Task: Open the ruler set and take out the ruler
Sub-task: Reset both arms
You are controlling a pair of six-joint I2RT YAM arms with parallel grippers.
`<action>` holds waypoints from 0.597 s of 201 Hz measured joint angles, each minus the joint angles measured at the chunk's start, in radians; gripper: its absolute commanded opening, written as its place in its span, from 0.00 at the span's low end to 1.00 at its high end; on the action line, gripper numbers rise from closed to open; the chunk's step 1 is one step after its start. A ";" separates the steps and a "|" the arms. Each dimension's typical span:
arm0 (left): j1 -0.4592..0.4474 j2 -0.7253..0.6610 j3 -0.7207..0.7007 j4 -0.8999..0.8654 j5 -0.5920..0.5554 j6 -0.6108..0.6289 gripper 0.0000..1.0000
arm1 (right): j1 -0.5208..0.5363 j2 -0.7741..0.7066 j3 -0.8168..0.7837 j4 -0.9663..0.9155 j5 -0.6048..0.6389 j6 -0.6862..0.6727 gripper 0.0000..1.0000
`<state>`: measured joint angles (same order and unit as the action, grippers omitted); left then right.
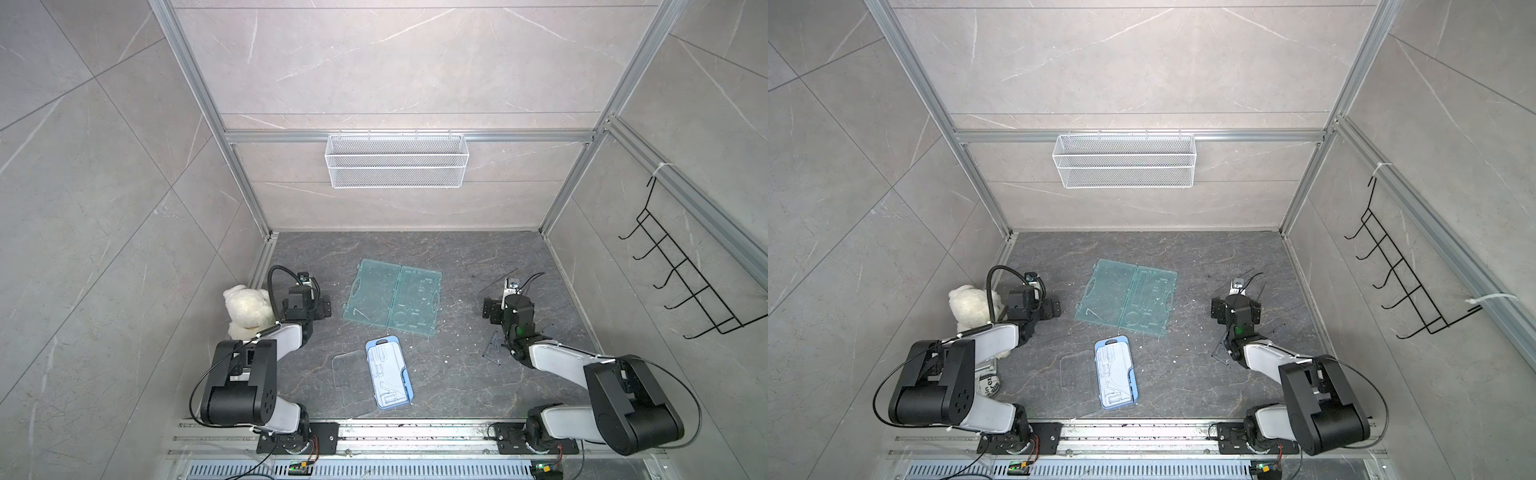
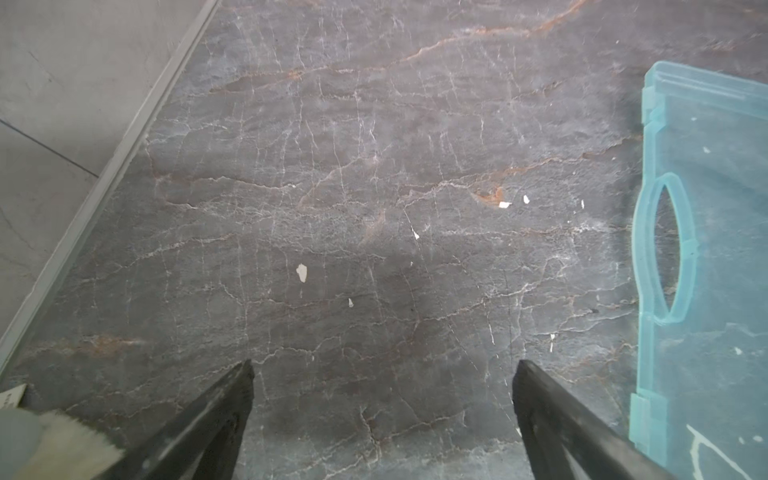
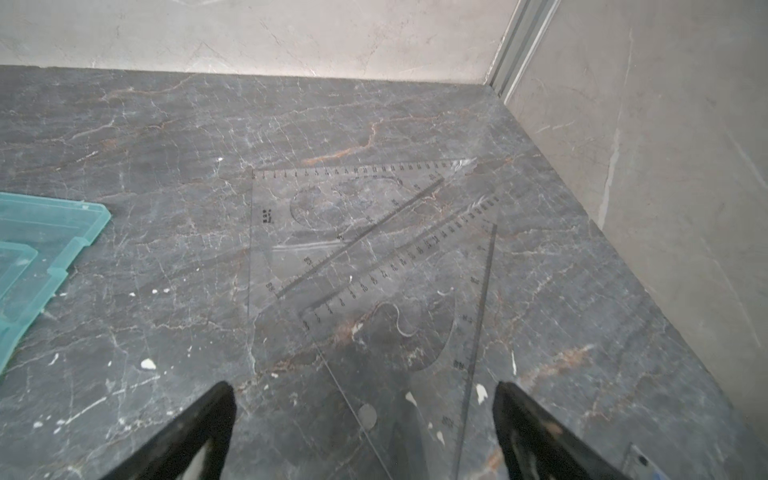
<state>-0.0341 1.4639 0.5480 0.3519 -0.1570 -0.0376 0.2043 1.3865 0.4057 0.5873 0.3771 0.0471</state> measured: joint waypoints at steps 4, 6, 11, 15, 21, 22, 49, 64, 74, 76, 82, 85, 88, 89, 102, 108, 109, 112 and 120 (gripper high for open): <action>0.001 -0.005 -0.008 0.010 0.004 0.004 0.99 | 0.000 0.007 -0.004 0.026 -0.003 -0.006 1.00; 0.001 -0.007 -0.011 0.013 0.005 0.006 0.99 | -0.001 0.012 -0.006 0.040 -0.003 -0.010 1.00; 0.002 -0.013 -0.021 0.023 0.011 0.014 0.99 | -0.001 0.021 -0.011 0.070 -0.006 -0.017 1.00; 0.002 -0.018 -0.028 0.030 0.014 0.021 0.99 | -0.001 0.031 -0.018 0.100 -0.009 -0.022 1.00; 0.002 -0.021 -0.037 0.044 0.014 0.034 0.99 | -0.002 0.051 -0.032 0.157 -0.014 -0.031 1.00; 0.002 -0.021 -0.038 0.045 0.015 0.036 0.99 | -0.002 0.053 -0.034 0.163 -0.014 -0.032 1.00; 0.019 -0.005 -0.036 0.078 0.022 0.045 0.99 | -0.019 0.091 -0.060 0.234 -0.054 -0.044 0.99; 0.040 0.019 -0.034 0.117 0.037 0.042 0.99 | -0.033 0.126 -0.065 0.308 -0.064 -0.044 0.99; 0.059 0.026 -0.035 0.126 0.054 0.039 0.99 | -0.037 0.138 -0.066 0.315 -0.072 -0.044 0.99; 0.064 0.027 -0.035 0.128 0.058 0.038 0.99 | -0.037 0.139 -0.066 0.315 -0.073 -0.044 0.99; 0.071 0.028 -0.039 0.141 0.065 0.038 0.99 | -0.037 0.141 -0.068 0.322 -0.079 -0.044 0.99; 0.075 0.028 -0.043 0.152 0.071 0.038 0.99 | -0.038 0.142 -0.069 0.327 -0.082 -0.044 0.99; 0.079 0.028 -0.048 0.167 0.077 0.038 0.99 | -0.039 0.143 -0.069 0.332 -0.087 -0.044 1.00; 0.080 0.028 -0.050 0.171 0.077 0.038 0.99 | -0.039 0.144 -0.069 0.334 -0.087 -0.044 1.00; 0.087 0.028 -0.098 0.262 0.089 0.038 0.99 | -0.047 0.144 -0.068 0.339 -0.105 -0.043 1.00; 0.086 0.031 -0.127 0.307 0.089 0.038 0.99 | -0.055 0.145 -0.068 0.343 -0.117 -0.043 1.00; 0.085 0.032 -0.134 0.317 0.089 0.038 0.99 | -0.056 0.145 -0.068 0.343 -0.117 -0.044 1.00; 0.084 0.032 -0.146 0.329 0.089 0.038 0.99 | -0.059 0.145 -0.068 0.344 -0.121 -0.043 1.00; 0.082 0.035 -0.170 0.338 0.091 0.038 0.99 | -0.068 0.145 -0.068 0.346 -0.131 -0.043 1.00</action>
<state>0.0475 1.4994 0.3779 0.6899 -0.0658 0.0006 0.1368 1.5314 0.3374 0.9337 0.2459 0.0036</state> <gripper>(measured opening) 0.992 0.998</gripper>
